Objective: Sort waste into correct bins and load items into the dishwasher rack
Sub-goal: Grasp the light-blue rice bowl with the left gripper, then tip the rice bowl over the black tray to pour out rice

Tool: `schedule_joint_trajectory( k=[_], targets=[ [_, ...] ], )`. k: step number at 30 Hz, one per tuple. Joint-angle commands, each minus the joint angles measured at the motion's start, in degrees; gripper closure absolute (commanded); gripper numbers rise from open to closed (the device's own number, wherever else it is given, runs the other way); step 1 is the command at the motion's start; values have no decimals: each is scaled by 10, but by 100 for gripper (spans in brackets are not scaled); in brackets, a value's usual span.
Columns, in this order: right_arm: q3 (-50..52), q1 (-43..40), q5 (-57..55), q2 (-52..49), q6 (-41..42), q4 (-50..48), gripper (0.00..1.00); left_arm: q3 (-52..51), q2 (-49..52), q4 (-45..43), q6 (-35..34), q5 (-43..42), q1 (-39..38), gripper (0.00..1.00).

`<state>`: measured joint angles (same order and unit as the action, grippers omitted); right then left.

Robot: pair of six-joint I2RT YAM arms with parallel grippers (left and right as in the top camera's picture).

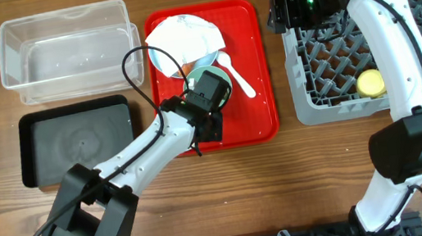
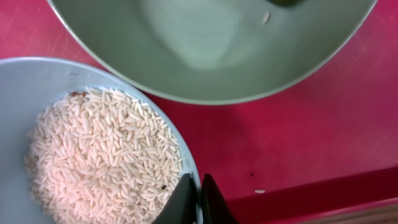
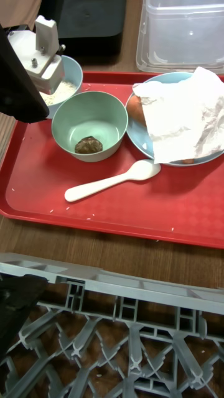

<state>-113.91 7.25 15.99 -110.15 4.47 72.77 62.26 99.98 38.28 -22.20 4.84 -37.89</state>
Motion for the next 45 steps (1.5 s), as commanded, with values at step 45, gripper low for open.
schedule_joint_trajectory(
  k=[45],
  targets=[
    [3, -1, -12, 6, -7, 5, 18, 24, -82, 181, 363, -642, 746, 96]
  ],
)
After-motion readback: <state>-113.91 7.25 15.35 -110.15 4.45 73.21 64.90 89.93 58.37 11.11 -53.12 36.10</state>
